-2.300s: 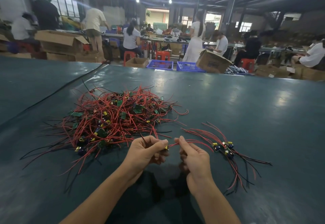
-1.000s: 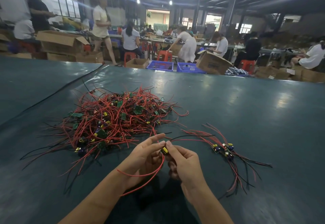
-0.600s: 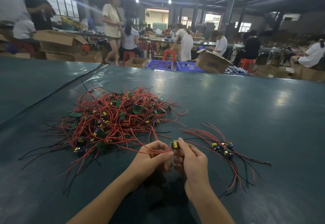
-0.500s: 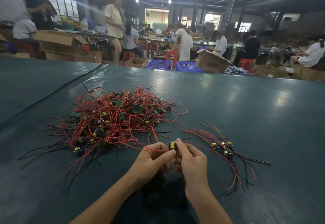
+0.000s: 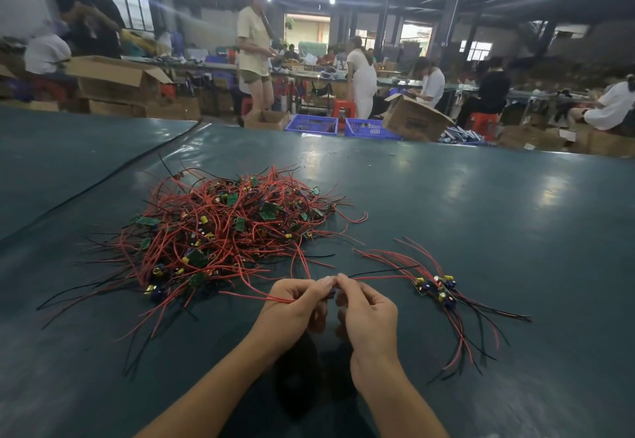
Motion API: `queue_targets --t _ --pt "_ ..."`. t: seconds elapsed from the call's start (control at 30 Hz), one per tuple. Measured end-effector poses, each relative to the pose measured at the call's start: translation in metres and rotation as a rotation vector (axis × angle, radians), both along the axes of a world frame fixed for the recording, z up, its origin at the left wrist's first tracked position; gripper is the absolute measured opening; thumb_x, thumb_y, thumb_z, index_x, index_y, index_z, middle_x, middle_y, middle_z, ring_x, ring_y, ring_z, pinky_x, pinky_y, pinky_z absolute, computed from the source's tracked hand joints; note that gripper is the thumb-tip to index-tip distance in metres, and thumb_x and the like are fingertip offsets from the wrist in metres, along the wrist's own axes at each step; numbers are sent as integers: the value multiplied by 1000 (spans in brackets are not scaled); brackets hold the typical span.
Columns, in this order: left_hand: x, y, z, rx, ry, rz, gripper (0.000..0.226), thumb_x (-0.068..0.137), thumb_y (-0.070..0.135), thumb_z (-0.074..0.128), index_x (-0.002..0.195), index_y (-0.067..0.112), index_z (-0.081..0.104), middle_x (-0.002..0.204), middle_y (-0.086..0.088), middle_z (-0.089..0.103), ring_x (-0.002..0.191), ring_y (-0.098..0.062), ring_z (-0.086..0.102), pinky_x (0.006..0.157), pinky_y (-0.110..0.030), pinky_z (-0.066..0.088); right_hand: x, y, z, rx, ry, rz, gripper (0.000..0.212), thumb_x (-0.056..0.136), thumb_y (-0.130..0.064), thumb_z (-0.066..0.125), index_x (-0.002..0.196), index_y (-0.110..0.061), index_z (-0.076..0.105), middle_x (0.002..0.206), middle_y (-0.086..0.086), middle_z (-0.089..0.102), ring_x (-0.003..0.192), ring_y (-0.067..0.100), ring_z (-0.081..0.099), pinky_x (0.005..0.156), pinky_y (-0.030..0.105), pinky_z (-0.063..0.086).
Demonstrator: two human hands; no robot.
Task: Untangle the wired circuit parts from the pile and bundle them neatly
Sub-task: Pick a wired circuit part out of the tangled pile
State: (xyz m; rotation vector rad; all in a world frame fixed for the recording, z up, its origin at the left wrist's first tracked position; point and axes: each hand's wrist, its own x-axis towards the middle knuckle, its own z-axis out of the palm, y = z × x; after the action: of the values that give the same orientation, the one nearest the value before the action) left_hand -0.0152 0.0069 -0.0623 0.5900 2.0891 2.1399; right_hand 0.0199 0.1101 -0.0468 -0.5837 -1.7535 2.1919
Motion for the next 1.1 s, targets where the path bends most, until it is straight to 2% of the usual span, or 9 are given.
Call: queue_targets --t 0.13,0.23,0.33,0.63,0.73,0.87,0.93,1.0,1.1 --pt "0 0 2 4 -7 -32 45 86 43 56 50 16 60 49 -3 55 43 -12 51 50 -18 42 -7 10 0 -48 5 -82 26 88 -27 70 62 -27 77 53 -8 60 57 14 51 58 35 46" --pt "1 1 4 1 3 -47 47 89 40 60 48 17 59 47 -3 54 42 -13 50 49 -20 42 -13 24 -1 -123 2 -177 29 88 -21 70 59 -18 75 48 -10 53 38 5 36 41 22 33" --pt "3 -1 8 -3 0 -65 42 85 37 57 48 18 63 46 1 53 41 -11 49 49 -21 41 -18 41 1 -229 32 -249 24 87 -13 68 64 -13 71 50 -7 57 32 3 29 31 16 23" --pt "5 -2 6 33 -72 -64 44 81 42 56 45 16 58 47 -4 55 42 -13 51 50 -20 44 -21 59 -2 -241 107 -342 23 91 -16 66 69 -13 67 60 -4 59 34 3 28 33 15 23" --pt "2 -3 8 96 -117 -6 43 78 45 56 46 17 57 50 -5 57 44 -12 52 48 -19 44 -18 49 -1 -227 125 -223 29 90 -29 69 64 -17 67 57 -7 61 34 3 27 32 16 23" --pt "1 -5 7 108 -118 -22 41 77 51 59 52 18 62 54 -3 59 47 -11 53 50 -19 45 -8 19 -3 40 64 68 40 79 -49 72 54 -19 68 50 -9 52 41 6 42 40 16 36" --pt "0 -6 6 94 -115 -53 43 78 51 60 63 12 68 58 -3 61 52 -11 56 52 -20 46 -4 4 -3 73 98 204 37 83 -46 68 62 -16 74 61 -2 69 55 14 64 56 23 55" --pt "-1 -7 5 88 -119 -67 42 79 49 61 67 10 70 59 -4 62 53 -11 57 53 -21 47 -3 -1 -3 88 106 216 30 91 -36 64 69 -22 79 72 5 75 70 19 71 75 37 60" --pt "-1 -8 6 50 -108 -87 37 79 46 60 56 18 66 52 0 58 47 -9 54 51 -20 45 -6 5 -3 136 69 134 30 93 -29 65 67 -24 79 66 4 70 62 23 62 65 36 54"
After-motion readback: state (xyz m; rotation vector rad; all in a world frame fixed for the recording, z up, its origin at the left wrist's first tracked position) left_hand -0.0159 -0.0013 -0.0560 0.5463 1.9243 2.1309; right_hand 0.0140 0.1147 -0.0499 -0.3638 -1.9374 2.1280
